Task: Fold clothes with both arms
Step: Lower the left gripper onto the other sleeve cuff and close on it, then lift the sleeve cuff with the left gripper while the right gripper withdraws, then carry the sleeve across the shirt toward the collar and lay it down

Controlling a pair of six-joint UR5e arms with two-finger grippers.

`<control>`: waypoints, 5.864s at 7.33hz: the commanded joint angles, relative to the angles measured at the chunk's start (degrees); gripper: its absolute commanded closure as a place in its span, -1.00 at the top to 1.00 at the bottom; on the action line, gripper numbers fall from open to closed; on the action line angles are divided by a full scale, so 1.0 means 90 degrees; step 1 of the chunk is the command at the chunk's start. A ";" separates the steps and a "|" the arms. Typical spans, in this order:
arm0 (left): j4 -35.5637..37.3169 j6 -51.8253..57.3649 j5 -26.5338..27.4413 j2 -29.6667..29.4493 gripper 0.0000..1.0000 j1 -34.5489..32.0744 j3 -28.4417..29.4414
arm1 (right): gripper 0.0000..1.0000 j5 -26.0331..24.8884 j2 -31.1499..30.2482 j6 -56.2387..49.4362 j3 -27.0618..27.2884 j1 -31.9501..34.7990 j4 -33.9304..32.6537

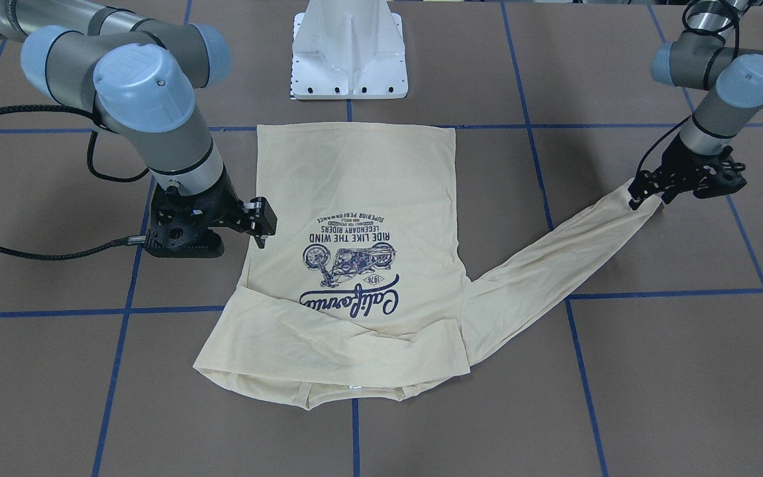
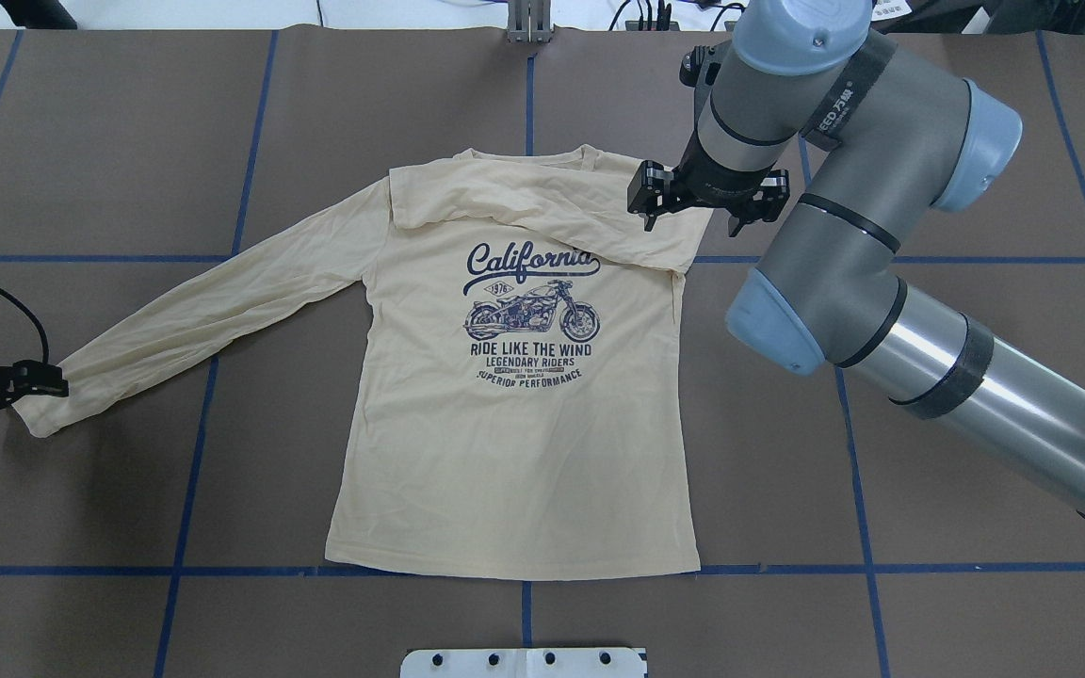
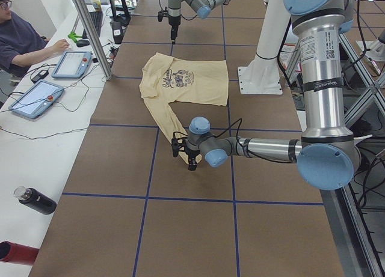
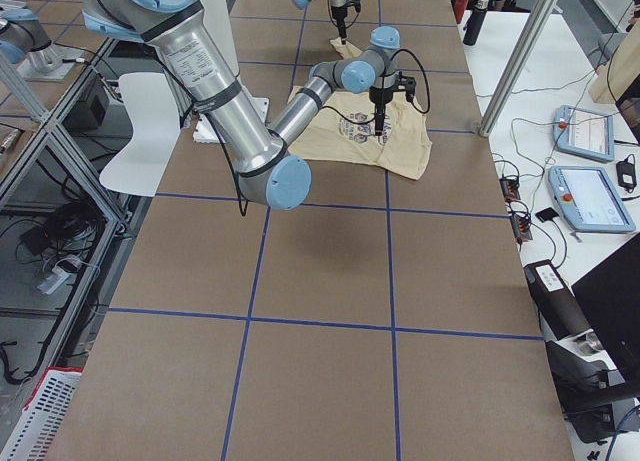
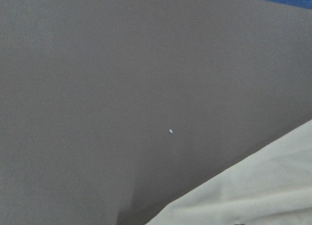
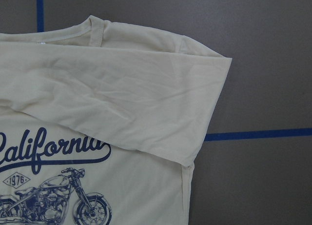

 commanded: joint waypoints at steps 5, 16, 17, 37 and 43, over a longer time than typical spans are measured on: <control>0.0019 0.0251 -0.0018 0.0226 0.29 0.0062 -0.0201 | 1.00 -0.0024 -0.0014 0.0000 -0.0045 -0.0020 0.0001; 0.0058 0.0251 0.0002 0.0186 -0.23 0.0072 -0.0093 | 1.00 -0.0073 -0.0043 0.0000 -0.0065 -0.0127 0.0021; 0.0058 0.0251 0.0012 0.0186 -0.33 0.0072 -0.0093 | 1.00 -0.0073 -0.0053 0.0000 -0.0065 -0.0137 0.0021; 0.4463 -0.1358 -0.3396 -0.4849 -1.00 -0.1520 -0.1774 | 1.00 0.0015 -0.2914 -0.1591 0.1566 0.0205 0.0060; 0.3830 -0.2453 -0.3338 -0.6454 -1.00 -0.1023 -0.0271 | 1.00 -0.0043 -0.2915 -0.1591 0.1478 0.0185 0.0060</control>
